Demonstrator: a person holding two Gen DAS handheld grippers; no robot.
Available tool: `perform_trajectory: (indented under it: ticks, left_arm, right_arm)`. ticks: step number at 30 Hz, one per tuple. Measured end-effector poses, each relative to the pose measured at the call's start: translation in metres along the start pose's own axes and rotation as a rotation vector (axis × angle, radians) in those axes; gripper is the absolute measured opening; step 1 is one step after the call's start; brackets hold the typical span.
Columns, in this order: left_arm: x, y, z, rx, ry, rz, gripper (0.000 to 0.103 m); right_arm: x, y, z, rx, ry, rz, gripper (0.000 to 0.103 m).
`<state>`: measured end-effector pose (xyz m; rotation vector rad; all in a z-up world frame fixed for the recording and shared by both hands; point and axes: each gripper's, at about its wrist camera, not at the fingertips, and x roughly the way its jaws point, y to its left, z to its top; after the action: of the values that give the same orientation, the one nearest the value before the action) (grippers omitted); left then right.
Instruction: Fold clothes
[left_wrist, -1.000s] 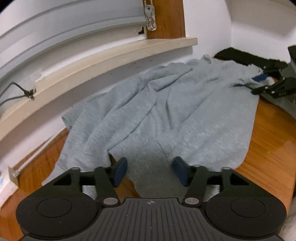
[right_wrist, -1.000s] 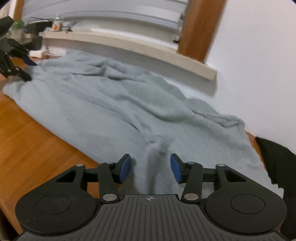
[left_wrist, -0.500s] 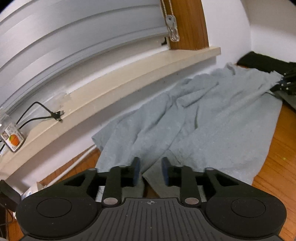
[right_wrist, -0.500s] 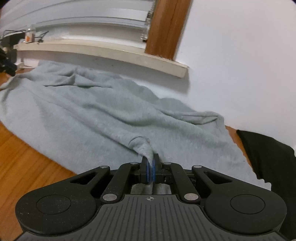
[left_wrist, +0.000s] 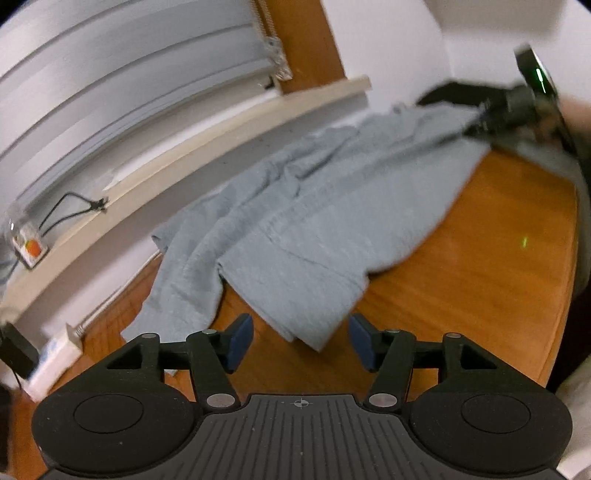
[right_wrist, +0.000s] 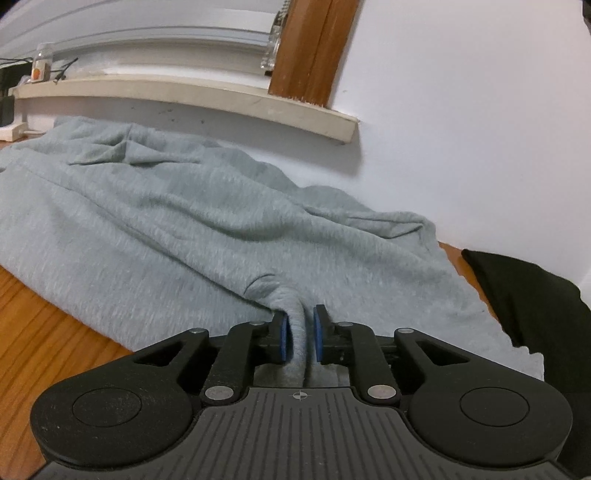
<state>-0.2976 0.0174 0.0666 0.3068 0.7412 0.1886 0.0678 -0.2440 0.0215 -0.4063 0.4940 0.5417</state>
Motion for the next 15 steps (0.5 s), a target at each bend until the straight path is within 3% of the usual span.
perform_trajectory:
  ticks: [5, 6, 8, 9, 11, 15]
  left_arm:
    - [0.010, -0.012, 0.005, 0.116, 0.034, 0.028, 0.062]
    - [0.010, -0.013, 0.006, 0.140, 0.043, 0.031, 0.058]
    - [0.010, -0.013, 0.008, 0.187, 0.059, 0.037, 0.036]
    - [0.009, -0.013, 0.009, 0.210, 0.067, 0.040, 0.032]
    - [0.009, -0.014, 0.012, 0.257, 0.084, 0.046, 0.014]
    - [0.008, -0.015, 0.017, 0.350, 0.117, 0.058, 0.010]
  right_arm:
    - [-0.001, 0.007, 0.000, -0.034, 0.000, -0.025, 0.015]
    - [0.000, 0.010, 0.000, -0.047, 0.001, -0.035, 0.015]
    - [0.000, 0.014, 0.000, -0.072, 0.000, -0.051, 0.016]
    - [0.000, 0.016, 0.000, -0.083, -0.001, -0.058, 0.015]
    - [0.000, 0.017, 0.000, -0.089, -0.001, -0.062, 0.015]
    - [-0.005, 0.009, -0.004, -0.031, -0.013, -0.036, 0.016]
